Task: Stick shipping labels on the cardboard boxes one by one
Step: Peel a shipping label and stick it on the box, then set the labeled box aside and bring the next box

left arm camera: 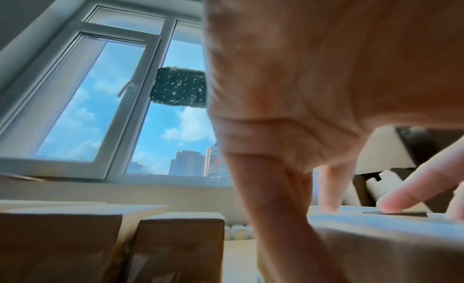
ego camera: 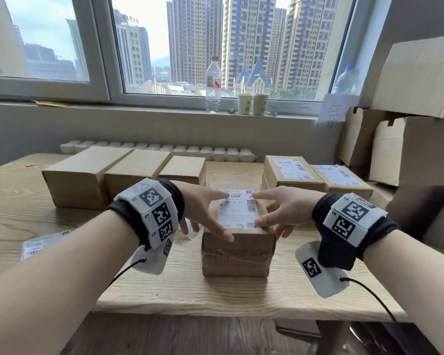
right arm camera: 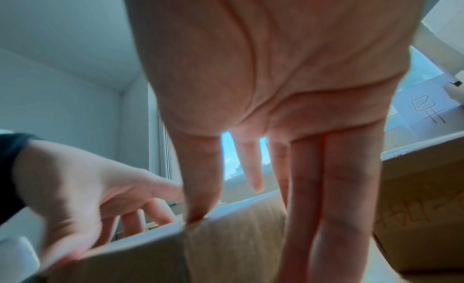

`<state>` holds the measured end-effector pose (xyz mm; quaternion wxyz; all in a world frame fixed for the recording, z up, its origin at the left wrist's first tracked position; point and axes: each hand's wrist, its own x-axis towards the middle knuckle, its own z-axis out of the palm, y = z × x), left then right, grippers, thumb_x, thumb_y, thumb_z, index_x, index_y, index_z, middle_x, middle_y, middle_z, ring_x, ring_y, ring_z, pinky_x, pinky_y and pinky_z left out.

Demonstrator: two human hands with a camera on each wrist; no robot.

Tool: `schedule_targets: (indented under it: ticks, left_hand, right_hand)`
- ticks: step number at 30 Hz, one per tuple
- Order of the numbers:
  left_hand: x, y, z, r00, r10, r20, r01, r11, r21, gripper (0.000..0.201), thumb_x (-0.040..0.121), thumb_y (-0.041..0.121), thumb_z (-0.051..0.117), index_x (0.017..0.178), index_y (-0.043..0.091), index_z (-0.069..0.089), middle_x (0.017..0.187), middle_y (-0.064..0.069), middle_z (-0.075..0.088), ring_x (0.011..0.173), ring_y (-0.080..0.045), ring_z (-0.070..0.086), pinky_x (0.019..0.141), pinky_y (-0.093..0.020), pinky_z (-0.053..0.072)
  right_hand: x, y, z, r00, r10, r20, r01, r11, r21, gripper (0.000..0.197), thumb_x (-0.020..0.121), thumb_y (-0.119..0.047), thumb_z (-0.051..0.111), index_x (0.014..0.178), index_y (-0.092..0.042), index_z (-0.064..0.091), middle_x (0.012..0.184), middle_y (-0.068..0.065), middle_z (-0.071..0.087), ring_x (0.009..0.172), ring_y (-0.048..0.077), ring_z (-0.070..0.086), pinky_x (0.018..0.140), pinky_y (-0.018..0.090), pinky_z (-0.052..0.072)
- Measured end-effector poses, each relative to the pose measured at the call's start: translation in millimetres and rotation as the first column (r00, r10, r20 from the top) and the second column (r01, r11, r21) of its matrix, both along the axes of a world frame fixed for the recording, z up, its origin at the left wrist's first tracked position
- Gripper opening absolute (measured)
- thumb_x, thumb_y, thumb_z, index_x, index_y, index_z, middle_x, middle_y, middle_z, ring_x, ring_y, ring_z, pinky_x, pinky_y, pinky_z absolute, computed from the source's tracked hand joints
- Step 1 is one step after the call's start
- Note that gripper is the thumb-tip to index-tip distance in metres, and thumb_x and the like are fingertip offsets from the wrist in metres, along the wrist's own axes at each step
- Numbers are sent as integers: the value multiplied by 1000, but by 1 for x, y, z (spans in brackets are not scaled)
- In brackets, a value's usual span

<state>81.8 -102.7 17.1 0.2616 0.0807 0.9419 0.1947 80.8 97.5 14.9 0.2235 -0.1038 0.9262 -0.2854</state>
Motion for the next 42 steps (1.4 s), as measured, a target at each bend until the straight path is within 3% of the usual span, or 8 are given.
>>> schedule_targets:
  ticks: [6,14,19,25,31,34,38,42]
  left_hand:
    - [-2,8,-7,1000,5,19,-5,1000,14,117,65,34,83,147,41,0,149,-12,32,119,-26,53,84,-37,57]
    - [-35,14,-16,973,91,-214,-63,989,133,89,79,18,73,150,22,19,148,-9,31,114,-23,53,79,-32,57]
    - [-59,26,-23,899,35,-437,-64,997,-52,71,84,23,67,144,13,31,144,-10,41,128,-25,43,103,-33,39]
    - [-93,32,-28,874,76,-479,-91,996,-7,68,86,22,64,145,10,30,146,-9,40,133,-24,38,104,-29,32]
    - [-120,37,-32,881,79,-467,-81,997,16,69,89,22,59,148,14,22,148,-8,37,134,-23,36,104,-30,33]
    - [-127,40,-31,884,51,-465,-52,999,11,69,91,20,57,149,14,21,149,-9,36,134,-24,36,104,-29,33]
    - [-136,30,-21,914,84,-398,-42,993,114,68,87,16,63,146,16,31,147,-5,40,132,-21,41,105,-29,36]
    - [-143,-11,-1,839,266,-474,-114,939,326,47,88,3,54,133,14,51,136,-3,53,124,-18,50,101,-25,37]
  right_hand:
    - [2,1,-7,994,110,-11,-108,988,112,109,68,-28,83,150,-35,11,131,9,50,93,15,65,78,24,56]
    - [-28,5,-10,960,-48,-274,79,991,104,72,75,-11,75,137,-31,46,130,4,54,104,17,57,84,23,46]
    - [-56,-8,-12,887,-83,-454,184,966,184,53,85,-4,58,132,-28,53,138,2,50,121,19,51,90,26,44]
    - [-87,-16,-9,833,-74,-548,269,920,285,37,86,-3,47,115,-15,66,121,9,62,110,25,57,89,31,49]
    - [-116,-13,-10,831,-92,-548,298,906,300,26,81,-4,49,93,-12,71,103,11,65,88,27,56,68,25,40]
    - [-124,-13,-9,836,-134,-532,327,900,287,26,81,-7,53,100,-13,69,105,10,65,88,24,57,68,25,44]
    - [-125,-21,2,847,-117,-519,300,911,285,38,82,-8,53,118,-15,64,122,8,61,108,25,58,88,31,50]
    - [-119,-50,21,787,-138,-601,185,983,17,48,82,-5,49,125,-23,60,132,-3,58,124,19,50,107,32,38]
